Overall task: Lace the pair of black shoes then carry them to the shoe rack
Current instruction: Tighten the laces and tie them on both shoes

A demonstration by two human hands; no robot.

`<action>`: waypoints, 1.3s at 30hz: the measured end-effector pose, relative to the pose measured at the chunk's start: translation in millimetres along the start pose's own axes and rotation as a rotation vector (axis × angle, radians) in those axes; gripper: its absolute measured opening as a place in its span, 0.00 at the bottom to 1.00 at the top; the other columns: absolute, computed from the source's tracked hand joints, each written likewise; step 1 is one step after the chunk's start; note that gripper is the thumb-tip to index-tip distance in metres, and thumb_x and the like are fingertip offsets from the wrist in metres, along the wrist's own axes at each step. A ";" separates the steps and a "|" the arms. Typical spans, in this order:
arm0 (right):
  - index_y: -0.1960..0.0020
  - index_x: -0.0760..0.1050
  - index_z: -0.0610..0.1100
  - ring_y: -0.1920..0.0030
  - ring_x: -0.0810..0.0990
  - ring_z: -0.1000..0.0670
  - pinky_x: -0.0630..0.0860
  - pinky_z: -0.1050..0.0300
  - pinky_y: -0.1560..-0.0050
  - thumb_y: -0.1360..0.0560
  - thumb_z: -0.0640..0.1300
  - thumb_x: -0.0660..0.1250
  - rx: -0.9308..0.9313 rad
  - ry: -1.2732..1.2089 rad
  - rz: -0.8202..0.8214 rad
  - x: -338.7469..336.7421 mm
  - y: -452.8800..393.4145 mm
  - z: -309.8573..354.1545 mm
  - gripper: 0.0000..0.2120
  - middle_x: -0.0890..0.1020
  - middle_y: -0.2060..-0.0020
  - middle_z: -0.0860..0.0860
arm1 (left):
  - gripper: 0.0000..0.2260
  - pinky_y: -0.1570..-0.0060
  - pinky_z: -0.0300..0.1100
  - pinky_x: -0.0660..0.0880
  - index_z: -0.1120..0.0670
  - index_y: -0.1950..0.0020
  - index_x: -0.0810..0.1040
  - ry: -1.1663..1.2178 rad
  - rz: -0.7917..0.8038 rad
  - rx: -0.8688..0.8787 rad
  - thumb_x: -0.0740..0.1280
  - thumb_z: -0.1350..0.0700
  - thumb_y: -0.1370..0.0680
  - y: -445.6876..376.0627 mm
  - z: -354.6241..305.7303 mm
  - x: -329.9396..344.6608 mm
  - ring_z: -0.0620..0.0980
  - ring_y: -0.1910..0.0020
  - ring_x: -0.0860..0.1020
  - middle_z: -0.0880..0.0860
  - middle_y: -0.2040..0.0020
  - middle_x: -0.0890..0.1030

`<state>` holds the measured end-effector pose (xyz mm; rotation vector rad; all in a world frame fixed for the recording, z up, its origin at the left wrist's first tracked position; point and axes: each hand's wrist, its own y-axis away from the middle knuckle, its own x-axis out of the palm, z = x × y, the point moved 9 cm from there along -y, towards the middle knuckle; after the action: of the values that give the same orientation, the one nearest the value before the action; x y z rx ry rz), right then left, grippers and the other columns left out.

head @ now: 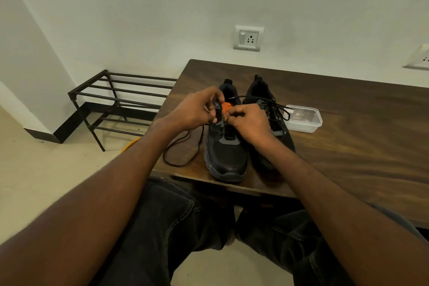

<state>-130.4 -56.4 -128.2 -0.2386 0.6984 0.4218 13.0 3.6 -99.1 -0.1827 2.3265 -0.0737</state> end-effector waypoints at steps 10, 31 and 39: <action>0.45 0.85 0.59 0.49 0.84 0.49 0.83 0.44 0.46 0.22 0.50 0.71 -0.001 0.111 0.012 6.0 4.0 4.9 0.08 0.86 0.51 0.54 | 0.04 0.49 0.40 0.79 0.54 0.55 0.83 -0.035 0.033 -0.039 0.76 0.61 0.25 2.3 -0.2 4.9 0.44 0.53 0.83 0.50 0.56 0.85; 0.22 0.63 0.59 0.27 0.68 0.42 0.72 0.39 0.31 0.27 0.68 0.72 -0.137 0.598 0.192 -5.8 13.5 24.5 0.39 0.69 0.28 0.48 | 0.03 0.59 0.37 0.70 0.53 0.52 0.80 -0.170 -0.025 -0.150 0.69 0.57 0.19 1.3 5.8 0.7 0.45 0.56 0.78 0.49 0.56 0.81; 0.21 0.62 0.59 0.27 0.68 0.41 0.72 0.36 0.30 0.27 0.68 0.72 -0.132 0.558 0.211 -5.6 12.6 19.4 0.39 0.68 0.27 0.48 | 0.07 0.66 0.41 0.73 0.53 0.48 0.73 0.773 -0.373 -0.147 0.58 0.54 0.13 4.6 16.3 -46.3 0.53 0.60 0.80 0.52 0.61 0.79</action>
<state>-128.9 -40.1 -111.0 -0.4170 1.2511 0.6128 55.9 15.3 -77.7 -0.7769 3.0330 -0.1847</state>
